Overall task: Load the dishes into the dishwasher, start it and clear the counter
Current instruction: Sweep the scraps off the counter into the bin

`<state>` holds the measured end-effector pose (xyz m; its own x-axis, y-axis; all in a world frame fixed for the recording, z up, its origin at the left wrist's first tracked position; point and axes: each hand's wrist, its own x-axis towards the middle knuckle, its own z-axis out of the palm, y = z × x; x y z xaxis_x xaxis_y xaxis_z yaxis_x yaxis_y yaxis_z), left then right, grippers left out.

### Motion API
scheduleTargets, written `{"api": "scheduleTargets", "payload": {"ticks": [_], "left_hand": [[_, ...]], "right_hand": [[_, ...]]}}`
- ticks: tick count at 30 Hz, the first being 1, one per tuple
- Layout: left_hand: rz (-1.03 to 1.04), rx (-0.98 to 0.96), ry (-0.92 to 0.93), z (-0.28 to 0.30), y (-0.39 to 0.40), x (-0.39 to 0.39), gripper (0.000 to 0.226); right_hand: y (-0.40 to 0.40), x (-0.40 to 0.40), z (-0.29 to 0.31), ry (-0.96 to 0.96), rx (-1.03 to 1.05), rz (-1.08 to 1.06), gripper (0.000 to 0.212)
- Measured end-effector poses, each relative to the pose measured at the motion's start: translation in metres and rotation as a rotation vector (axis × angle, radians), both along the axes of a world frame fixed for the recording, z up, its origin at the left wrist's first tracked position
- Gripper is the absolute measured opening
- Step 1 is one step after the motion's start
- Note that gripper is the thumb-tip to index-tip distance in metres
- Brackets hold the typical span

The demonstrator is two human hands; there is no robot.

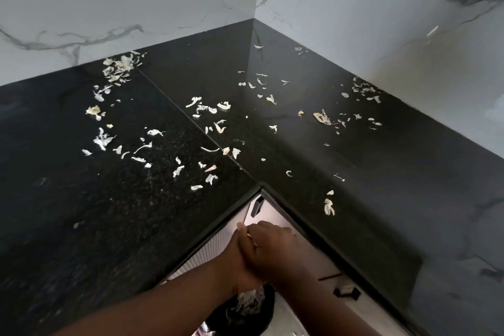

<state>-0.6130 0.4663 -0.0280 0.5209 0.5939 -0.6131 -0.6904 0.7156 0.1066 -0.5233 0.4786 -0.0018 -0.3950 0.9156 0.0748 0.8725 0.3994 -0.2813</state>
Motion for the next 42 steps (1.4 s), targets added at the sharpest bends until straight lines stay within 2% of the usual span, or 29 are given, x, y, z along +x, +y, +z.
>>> {"api": "scheduleTargets", "payload": {"ticks": [1, 3, 5, 7, 9, 12, 14, 16, 18, 19, 21, 22, 23, 25, 28, 31, 34, 38, 42], "left_hand": [[-0.024, 0.02, -0.064, 0.001, -0.004, -0.004, 0.054], [-0.052, 0.067, -0.073, -0.002, -0.012, -0.008, 0.057], [-0.04, 0.039, -0.001, -0.021, -0.018, -0.005, 0.052], [-0.012, -0.006, 0.085, -0.051, -0.022, 0.001, 0.04], [-0.013, -0.081, 0.224, -0.09, -0.025, 0.008, 0.03], [0.053, -0.284, 0.356, -0.159, -0.035, 0.013, 0.032], [0.029, -0.34, 0.415, -0.205, -0.039, 0.017, 0.049], [0.022, -0.358, 0.435, -0.234, -0.037, 0.023, 0.057], [0.026, -0.38, 0.45, -0.264, -0.032, 0.027, 0.04], [0.002, -0.379, 0.466, -0.276, -0.031, 0.028, 0.034], [-0.053, -0.348, 0.525, -0.296, -0.025, 0.025, 0.048], [-0.052, -0.365, 0.516, -0.305, -0.024, 0.022, 0.059], [-0.057, -0.396, 0.517, -0.308, -0.021, 0.018, 0.065], [-0.089, -0.448, 0.593, -0.313, -0.018, 0.008, 0.062], [-0.095, -0.5, 0.656, -0.316, -0.021, -0.011, 0.081], [-0.053, -0.508, 0.634, -0.303, -0.027, -0.024, 0.098], [-0.003, -0.51, 0.629, -0.286, -0.036, -0.03, 0.096], [0.042, -0.457, 0.574, -0.245, -0.053, -0.028, 0.091], [0.025, -0.376, 0.579, -0.191, -0.068, -0.014, 0.082]], "right_hand": [[-0.005, -0.003, -0.004, 0.032, 0.043, -0.04, 0.047], [-0.013, -0.007, -0.015, 0.08, 0.067, -0.09, 0.046], [-0.022, -0.003, -0.046, 0.198, 0.078, -0.033, 0.047], [-0.029, 0.001, -0.085, 0.321, -0.034, 0.017, 0.049], [-0.036, 0.006, -0.125, 0.35, -0.062, 0.003, 0.042], [-0.048, 0.011, -0.192, 0.311, -0.089, -0.039, 0.03], [-0.052, 0.013, -0.236, 0.329, -0.125, -0.103, 0.027], [-0.052, 0.012, -0.278, 0.291, -0.232, -0.242, 0.03], [-0.049, 0.007, -0.317, 0.335, -0.406, -0.456, 0.035], [-0.046, 0.004, -0.334, 0.451, -0.498, -0.584, 0.033], [-0.038, -0.002, -0.36, 0.759, -0.687, -0.856, 0.026], [-0.033, -0.004, -0.369, 0.891, -0.802, -0.984, 0.031], [-0.029, -0.005, -0.377, 0.996, -0.922, -1.097, 0.047], [-0.025, 0.0, -0.388, 1.096, -1.098, -1.268, 0.07], [-0.026, 0.02, -0.391, 1.152, -1.18, -1.408, 0.072], [-0.036, 0.03, -0.387, 1.111, -1.236, -1.323, 0.054], [-0.047, 0.034, -0.367, 1.057, -1.093, -1.241, 0.028], [-0.058, 0.04, -0.313, 0.953, -0.958, -1.042, 0.015], [-0.068, 0.03, -0.246, 0.682, -0.772, -0.735, 0.017]]}}
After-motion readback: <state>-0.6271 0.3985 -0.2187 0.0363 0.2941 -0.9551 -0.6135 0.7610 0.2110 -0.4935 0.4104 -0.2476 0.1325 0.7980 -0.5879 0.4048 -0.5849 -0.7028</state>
